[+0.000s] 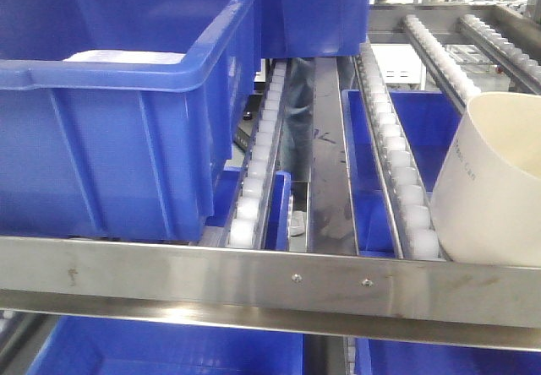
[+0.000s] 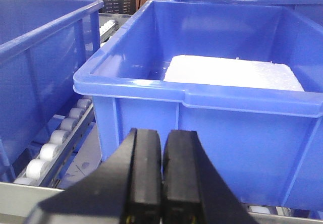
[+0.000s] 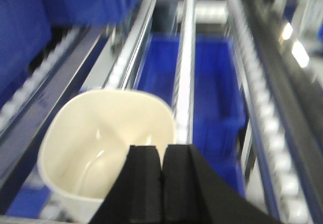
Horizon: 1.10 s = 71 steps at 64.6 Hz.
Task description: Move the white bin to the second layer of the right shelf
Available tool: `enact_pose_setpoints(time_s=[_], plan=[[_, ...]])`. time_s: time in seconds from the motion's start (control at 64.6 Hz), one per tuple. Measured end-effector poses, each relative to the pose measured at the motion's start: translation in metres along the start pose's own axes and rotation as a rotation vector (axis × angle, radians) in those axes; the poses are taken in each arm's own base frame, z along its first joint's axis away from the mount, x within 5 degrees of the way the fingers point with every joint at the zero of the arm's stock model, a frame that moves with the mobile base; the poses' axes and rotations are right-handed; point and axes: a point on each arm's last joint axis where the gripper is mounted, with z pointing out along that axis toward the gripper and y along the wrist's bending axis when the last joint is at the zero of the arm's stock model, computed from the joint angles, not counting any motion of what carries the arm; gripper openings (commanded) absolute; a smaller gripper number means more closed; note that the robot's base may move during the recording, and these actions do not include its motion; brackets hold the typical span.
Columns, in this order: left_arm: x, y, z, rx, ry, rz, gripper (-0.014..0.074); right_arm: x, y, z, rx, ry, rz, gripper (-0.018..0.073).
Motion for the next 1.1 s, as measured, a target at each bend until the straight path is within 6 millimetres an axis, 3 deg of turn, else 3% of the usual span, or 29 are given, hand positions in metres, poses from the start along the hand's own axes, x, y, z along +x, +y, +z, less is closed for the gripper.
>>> enact_pose_setpoints(time_s=[0.108,0.201,1.1], plan=[[0.000,0.000,0.000,0.000,0.000,0.000,0.0085,0.023,-0.002,-0.002,0.007,-0.060,-0.001,0.0051],[0.000,0.000,0.000,0.000,0.000,0.000,0.0085,0.028,-0.002,-0.003,0.007,-0.059,-0.015,0.0051],[0.000,0.000,0.000,0.000,0.000,0.000,0.0085,0.028,-0.002,-0.003,0.007,-0.058,-0.045,0.0051]])
